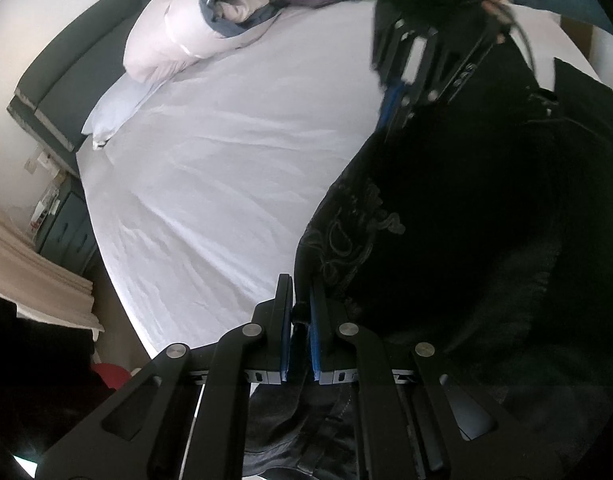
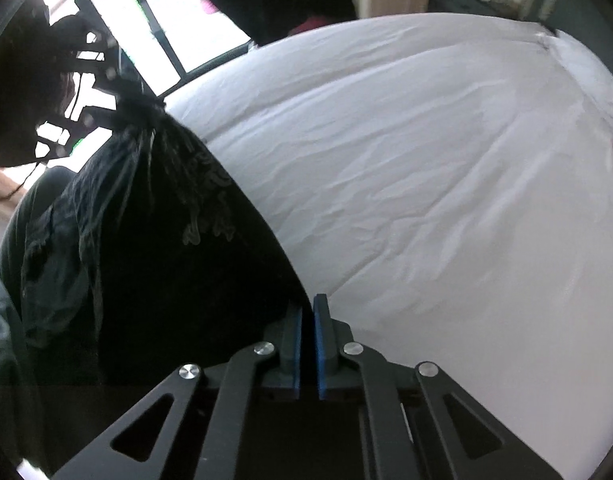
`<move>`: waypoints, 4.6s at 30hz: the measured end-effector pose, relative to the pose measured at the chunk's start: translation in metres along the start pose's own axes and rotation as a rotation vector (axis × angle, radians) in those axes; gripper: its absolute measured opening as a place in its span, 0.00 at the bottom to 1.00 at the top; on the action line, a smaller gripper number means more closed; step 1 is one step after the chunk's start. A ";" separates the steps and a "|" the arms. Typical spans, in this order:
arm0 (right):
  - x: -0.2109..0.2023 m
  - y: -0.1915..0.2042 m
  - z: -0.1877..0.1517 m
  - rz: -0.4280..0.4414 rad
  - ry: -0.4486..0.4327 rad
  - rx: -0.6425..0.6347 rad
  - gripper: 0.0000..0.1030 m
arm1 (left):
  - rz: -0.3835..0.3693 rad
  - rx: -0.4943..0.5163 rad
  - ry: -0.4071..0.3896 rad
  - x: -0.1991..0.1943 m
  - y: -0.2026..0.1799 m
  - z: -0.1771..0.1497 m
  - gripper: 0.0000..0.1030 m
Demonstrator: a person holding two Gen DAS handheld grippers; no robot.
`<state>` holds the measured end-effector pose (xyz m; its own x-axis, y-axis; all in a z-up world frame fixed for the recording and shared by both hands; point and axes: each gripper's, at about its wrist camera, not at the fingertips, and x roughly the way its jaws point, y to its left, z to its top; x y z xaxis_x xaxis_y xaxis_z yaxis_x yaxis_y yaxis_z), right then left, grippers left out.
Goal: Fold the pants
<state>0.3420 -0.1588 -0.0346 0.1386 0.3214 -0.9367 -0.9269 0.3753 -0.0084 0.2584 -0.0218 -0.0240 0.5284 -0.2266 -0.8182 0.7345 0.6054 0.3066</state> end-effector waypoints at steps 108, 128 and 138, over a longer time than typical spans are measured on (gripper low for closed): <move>0.017 0.359 -0.189 -0.248 -0.229 0.475 0.60 | -0.248 -0.220 -0.081 -0.181 -0.212 -0.136 0.14; -0.051 0.310 -0.222 -0.110 -0.519 0.779 0.62 | -0.353 -0.503 -0.103 -0.099 -0.175 -0.078 0.14; -0.001 0.270 -0.220 -0.101 -0.387 0.866 0.49 | -0.401 -0.594 0.032 0.000 -0.196 -0.069 0.14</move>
<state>0.0150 -0.2493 -0.1132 0.4536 0.4594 -0.7637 -0.3459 0.8805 0.3243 0.0849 -0.0879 -0.1173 0.2473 -0.5014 -0.8291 0.5085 0.7956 -0.3295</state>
